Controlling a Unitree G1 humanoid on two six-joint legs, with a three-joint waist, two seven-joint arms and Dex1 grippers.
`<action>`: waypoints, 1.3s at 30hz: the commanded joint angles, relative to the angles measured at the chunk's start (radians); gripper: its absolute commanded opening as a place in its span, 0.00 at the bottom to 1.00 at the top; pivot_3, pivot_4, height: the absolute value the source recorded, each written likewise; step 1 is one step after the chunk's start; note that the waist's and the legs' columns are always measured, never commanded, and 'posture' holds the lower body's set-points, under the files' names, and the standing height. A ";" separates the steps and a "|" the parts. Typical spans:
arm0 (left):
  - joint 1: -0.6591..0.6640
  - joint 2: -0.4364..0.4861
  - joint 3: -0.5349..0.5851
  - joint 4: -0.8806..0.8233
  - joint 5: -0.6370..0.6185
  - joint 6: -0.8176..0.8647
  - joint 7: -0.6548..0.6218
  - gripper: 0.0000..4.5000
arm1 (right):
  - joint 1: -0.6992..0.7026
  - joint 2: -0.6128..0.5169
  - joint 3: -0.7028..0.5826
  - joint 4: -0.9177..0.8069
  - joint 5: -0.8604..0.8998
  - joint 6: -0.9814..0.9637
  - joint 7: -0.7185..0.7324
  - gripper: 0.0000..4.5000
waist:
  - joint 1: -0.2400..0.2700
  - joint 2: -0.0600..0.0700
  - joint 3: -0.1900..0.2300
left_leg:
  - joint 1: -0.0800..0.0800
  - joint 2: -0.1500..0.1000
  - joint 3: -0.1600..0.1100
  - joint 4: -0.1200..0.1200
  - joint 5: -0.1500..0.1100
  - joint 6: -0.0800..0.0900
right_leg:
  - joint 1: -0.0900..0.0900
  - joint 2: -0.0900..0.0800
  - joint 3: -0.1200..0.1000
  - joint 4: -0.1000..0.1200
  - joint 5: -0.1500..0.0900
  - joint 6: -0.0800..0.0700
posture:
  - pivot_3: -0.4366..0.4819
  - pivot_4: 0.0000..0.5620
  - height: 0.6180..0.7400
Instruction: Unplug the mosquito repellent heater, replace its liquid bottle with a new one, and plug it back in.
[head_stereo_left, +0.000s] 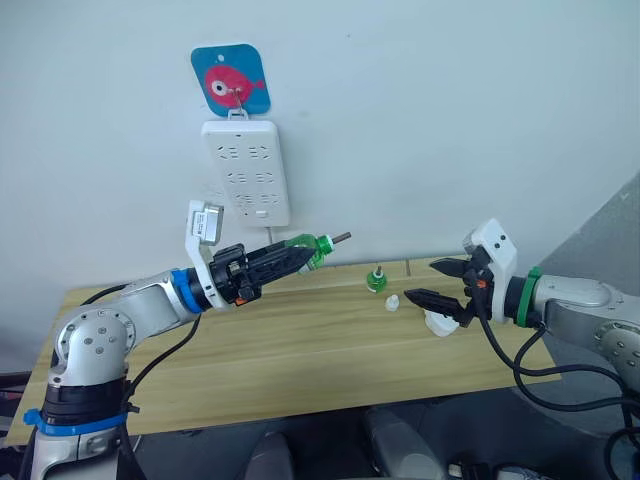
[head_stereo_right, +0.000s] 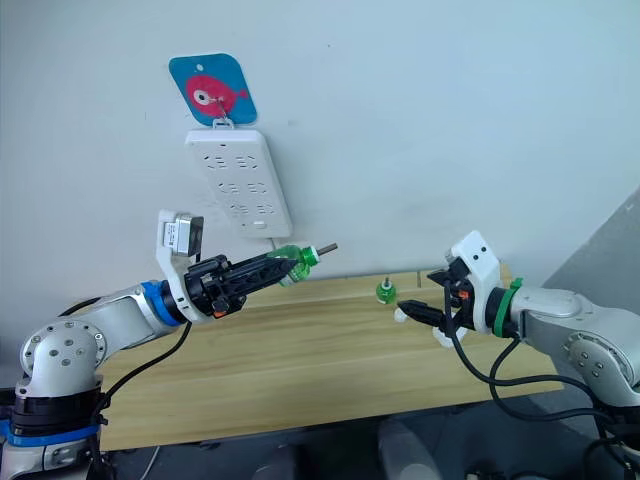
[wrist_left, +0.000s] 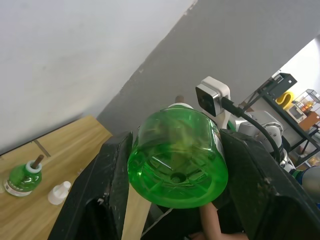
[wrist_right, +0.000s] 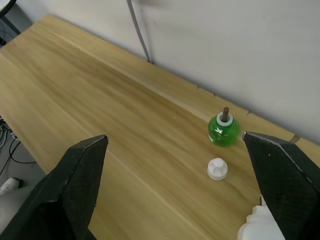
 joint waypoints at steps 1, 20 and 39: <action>0.069 0.038 -0.077 -0.095 0.178 -0.093 -0.094 0.53 | -0.027 -0.071 0.218 0.124 -0.292 0.031 0.007 1.00 | 0.002 0.001 0.002 | 0.000 0.001 0.001 -0.002 0.000 0.000 | 0.000 0.000 0.001 -0.004 0.000 0.000 | 0.24 0.37 0.91; 0.224 -0.024 -0.172 -0.201 0.383 -0.249 -0.171 0.53 | -0.143 0.069 0.330 0.462 -0.623 0.036 0.251 1.00 | 0.041 0.001 0.058 | -0.004 0.001 0.003 0.000 -0.002 0.001 | -0.003 -0.002 0.001 -0.003 0.000 0.001 | 0.29 0.47 0.91; 0.204 -0.063 -0.197 -0.173 0.421 -0.252 -0.187 0.53 | -0.198 0.214 0.281 0.634 -0.746 0.018 0.262 0.92 | 0.041 -0.001 0.070 | -0.004 0.001 0.003 0.001 -0.002 0.001 | -0.003 -0.002 0.001 -0.003 0.001 0.002 | 0.29 0.45 0.91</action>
